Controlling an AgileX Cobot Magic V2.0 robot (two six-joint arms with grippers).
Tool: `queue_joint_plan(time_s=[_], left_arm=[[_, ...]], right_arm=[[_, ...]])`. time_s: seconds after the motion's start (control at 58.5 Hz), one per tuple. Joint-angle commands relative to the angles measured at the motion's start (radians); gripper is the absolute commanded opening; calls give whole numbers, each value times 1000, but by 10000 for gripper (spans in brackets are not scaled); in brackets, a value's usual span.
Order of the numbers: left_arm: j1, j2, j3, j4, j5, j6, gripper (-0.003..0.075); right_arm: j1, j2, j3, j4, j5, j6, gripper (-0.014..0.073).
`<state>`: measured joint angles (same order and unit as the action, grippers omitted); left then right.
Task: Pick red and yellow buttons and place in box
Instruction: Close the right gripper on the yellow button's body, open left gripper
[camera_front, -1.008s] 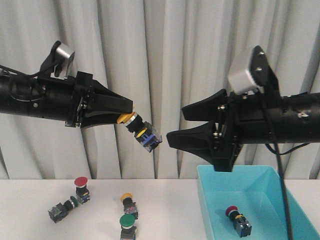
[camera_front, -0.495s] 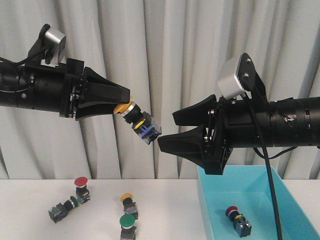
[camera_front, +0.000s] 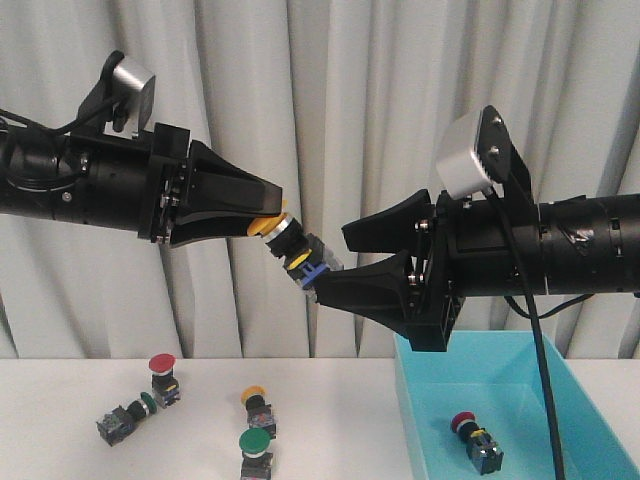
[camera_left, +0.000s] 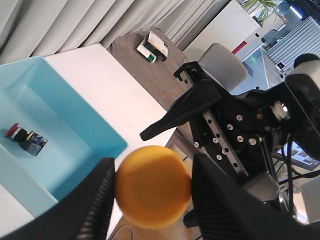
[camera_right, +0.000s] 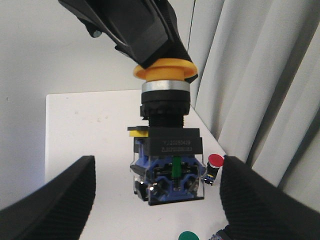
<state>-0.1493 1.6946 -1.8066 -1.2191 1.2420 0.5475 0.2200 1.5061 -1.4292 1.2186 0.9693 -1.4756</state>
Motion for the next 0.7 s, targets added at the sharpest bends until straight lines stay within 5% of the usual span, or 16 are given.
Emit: queue_joint_plan(time_s=[0.0, 0.683], left_arm=[[-4, -47, -28, -71, 8, 0, -6], [-4, -47, -28, -74, 8, -3, -6]], right_arm=[[0, -32, -33, 62, -16, -10, 521], [0, -28, -41, 90, -28, -17, 521]])
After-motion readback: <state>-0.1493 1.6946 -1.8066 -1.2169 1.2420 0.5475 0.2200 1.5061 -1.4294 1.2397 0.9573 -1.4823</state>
